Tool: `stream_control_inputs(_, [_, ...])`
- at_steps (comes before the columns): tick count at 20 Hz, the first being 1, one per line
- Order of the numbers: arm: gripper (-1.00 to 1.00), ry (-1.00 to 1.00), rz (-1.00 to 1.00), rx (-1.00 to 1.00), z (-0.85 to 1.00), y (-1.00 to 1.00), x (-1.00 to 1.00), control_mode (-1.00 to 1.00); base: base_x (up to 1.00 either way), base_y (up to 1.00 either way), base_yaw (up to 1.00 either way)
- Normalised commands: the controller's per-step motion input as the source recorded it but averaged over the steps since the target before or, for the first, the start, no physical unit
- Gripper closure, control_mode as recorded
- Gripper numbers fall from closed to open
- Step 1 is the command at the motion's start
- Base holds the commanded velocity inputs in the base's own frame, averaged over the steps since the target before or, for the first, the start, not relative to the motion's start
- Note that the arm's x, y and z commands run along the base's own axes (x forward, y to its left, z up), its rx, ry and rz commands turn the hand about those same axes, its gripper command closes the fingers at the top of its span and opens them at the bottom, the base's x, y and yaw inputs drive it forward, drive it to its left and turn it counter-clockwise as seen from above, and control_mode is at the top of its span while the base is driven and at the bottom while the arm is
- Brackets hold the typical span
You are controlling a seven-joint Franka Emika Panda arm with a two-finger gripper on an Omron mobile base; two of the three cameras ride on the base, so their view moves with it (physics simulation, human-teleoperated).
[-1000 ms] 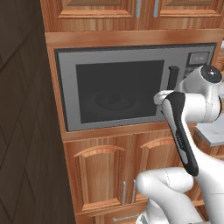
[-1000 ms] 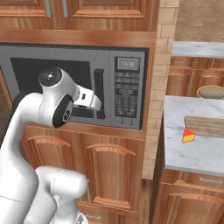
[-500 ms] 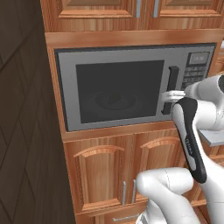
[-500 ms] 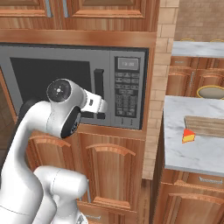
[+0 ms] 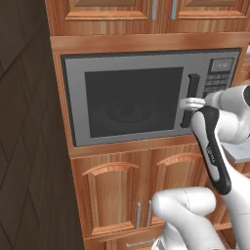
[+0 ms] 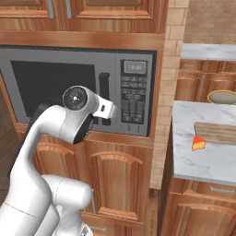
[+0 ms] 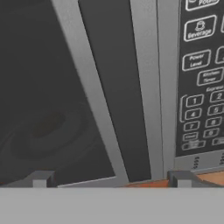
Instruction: Retrieve the reheated potato from the microwave, then place the potato, cheese, and condiment on the cutting board.
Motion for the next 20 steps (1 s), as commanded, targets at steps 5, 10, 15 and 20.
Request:
stream_control_inputs(5, [-1.0, 0.01, 0.03, -0.01, 0.06, -0.21, 0.2, -1.0, 0.0, 0.0, 0.0])
stream_control_inputs(10, [-1.0, 0.02, 0.0, -0.02, 0.0, -0.14, 0.22, -1.0, 0.0, 0.0, 0.0])
stream_control_inputs(15, [-1.0, 0.08, 0.0, 0.0, 0.0, -0.02, 0.27, -1.0, 0.0, 0.0, 0.0])
stream_control_inputs(20, [-1.0, 0.1, 0.0, 0.0, -0.03, 0.04, 0.26, -1.0, 0.0, 0.0, 0.0])
